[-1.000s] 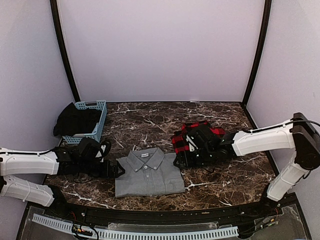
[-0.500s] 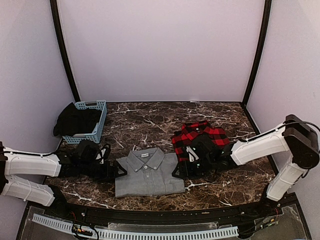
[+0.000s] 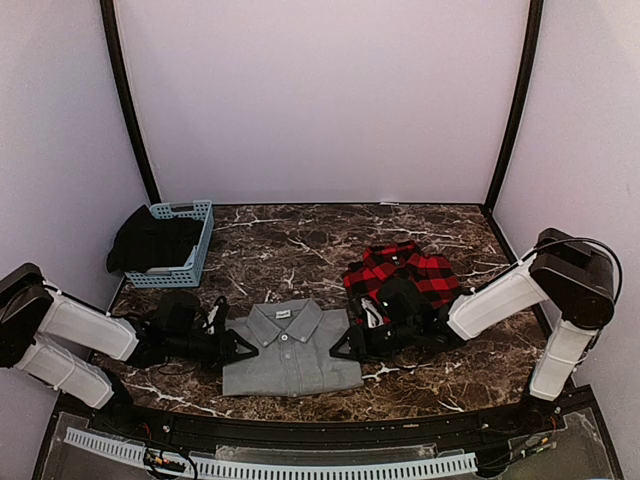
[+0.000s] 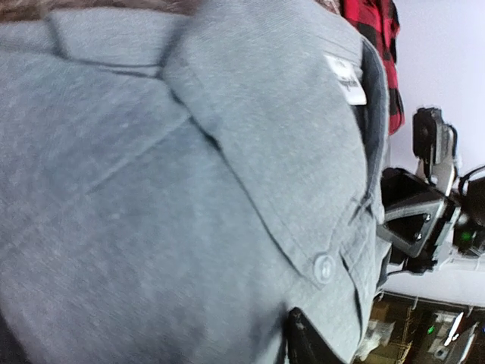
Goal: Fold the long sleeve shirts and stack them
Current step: Pick up the square-folded shirt from the center of the board.
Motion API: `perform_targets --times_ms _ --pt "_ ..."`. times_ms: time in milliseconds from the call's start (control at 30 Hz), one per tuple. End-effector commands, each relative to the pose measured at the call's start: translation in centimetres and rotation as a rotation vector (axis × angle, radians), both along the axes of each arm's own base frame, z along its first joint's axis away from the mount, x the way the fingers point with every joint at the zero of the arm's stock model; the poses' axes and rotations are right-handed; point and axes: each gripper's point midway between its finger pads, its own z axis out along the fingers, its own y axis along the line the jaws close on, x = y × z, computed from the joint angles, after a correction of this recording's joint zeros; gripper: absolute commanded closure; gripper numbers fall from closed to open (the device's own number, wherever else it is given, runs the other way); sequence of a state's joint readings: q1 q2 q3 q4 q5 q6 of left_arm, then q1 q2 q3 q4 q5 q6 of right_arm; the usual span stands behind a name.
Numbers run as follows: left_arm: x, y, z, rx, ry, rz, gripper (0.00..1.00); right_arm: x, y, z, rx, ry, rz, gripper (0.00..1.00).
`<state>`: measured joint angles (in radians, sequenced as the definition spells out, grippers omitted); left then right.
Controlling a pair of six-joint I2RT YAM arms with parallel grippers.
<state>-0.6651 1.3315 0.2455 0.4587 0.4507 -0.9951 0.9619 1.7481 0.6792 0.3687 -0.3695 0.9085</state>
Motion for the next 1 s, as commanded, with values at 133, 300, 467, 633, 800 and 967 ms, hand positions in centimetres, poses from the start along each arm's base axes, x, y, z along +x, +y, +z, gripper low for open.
perform_targets --times_ms 133,300,467,633,800,967 --pt "0.7 -1.1 1.4 -0.057 -0.037 -0.014 0.92 -0.3 1.1 2.3 0.167 -0.004 0.057 0.92" --pt "2.1 -2.0 4.3 -0.072 -0.112 -0.028 1.00 1.2 0.6 5.4 0.226 -0.068 0.039 1.00" --pt "4.8 -3.7 8.9 -0.087 -0.214 -0.035 1.00 3.6 -1.3 8.8 0.202 -0.158 0.002 1.00" --pt "8.5 -6.4 14.0 -0.104 -0.309 -0.055 1.00 8.2 -6.1 12.5 0.118 -0.258 -0.105 1.00" --pt "12.2 -10.5 14.6 -0.112 -0.314 -0.115 1.00 11.9 -12.4 13.8 0.017 -0.289 -0.189 1.00" --pt "15.5 -16.2 15.6 -0.153 -0.359 -0.182 1.00 15.6 -20.7 12.1 -0.146 -0.277 -0.321 1.00"
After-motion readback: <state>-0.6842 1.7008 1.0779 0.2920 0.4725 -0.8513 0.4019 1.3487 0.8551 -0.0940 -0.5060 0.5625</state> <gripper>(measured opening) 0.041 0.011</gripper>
